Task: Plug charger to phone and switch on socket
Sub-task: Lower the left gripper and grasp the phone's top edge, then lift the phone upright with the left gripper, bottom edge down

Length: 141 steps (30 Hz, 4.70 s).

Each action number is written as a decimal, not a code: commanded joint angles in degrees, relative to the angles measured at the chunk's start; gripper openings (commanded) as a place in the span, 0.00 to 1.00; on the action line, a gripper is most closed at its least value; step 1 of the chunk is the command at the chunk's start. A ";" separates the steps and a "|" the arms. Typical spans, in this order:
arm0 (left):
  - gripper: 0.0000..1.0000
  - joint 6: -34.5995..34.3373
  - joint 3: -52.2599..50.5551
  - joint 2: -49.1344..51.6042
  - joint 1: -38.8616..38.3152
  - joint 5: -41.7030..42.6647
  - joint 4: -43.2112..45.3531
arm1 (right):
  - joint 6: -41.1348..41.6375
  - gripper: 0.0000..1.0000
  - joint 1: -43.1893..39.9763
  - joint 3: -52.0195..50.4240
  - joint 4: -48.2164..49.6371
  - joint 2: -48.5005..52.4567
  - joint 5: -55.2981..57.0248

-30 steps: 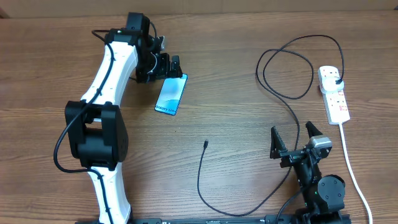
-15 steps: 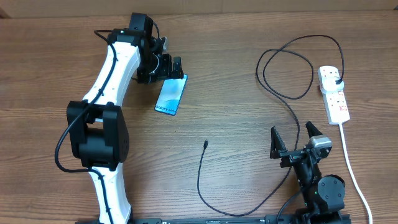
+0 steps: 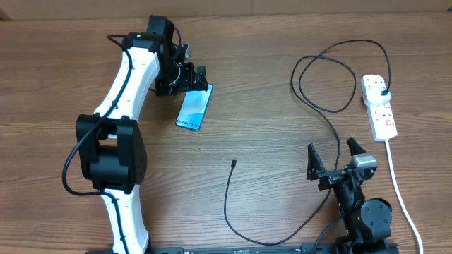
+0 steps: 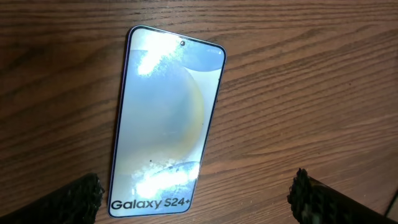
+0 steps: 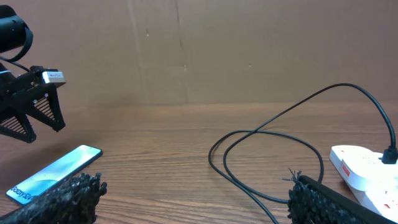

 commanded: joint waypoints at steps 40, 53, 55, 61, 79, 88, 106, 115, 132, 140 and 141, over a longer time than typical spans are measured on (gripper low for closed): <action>1.00 9.81 -7.43 1.03 -6.75 -19.89 12.74 | -0.09 1.00 0.31 -0.63 0.09 -0.46 -0.13; 1.00 12.94 -16.57 1.03 -6.75 -19.82 21.49 | -0.09 1.00 0.31 -0.61 0.07 -0.46 -0.13; 1.00 12.94 -16.57 1.03 -6.75 -19.80 21.59 | -0.09 1.00 0.31 -0.63 0.07 -0.46 -0.13; 1.00 12.94 -16.57 1.03 -6.78 -18.99 21.49 | -0.09 1.00 0.31 -0.63 0.07 -0.46 -0.13; 1.00 12.50 -17.20 1.03 -6.84 -15.30 22.82 | -0.09 1.00 0.31 -0.63 0.07 -0.46 -0.13; 1.00 14.43 -18.86 1.03 -6.84 -15.34 22.80 | -0.09 1.00 0.31 -0.61 0.07 -0.46 -0.13; 0.80 14.45 -18.86 1.03 -7.10 -15.37 19.32 | -0.09 1.00 0.31 -0.61 0.07 -0.46 -0.13; 0.53 14.45 -18.86 1.03 -7.26 -15.32 13.42 | -0.09 1.00 0.31 -0.61 0.07 -0.46 -0.13; 0.60 14.21 -18.86 1.03 -8.22 -7.69 4.17 | -0.09 1.00 0.31 -0.63 0.07 -0.46 -0.13; 0.84 14.19 -18.86 1.03 -8.28 -4.50 6.36 | -0.09 1.00 0.31 -0.63 0.07 -0.46 -0.13; 0.88 14.16 -18.86 1.03 -8.28 -4.46 6.75 | -0.09 1.00 0.31 -0.61 0.07 -0.46 -0.13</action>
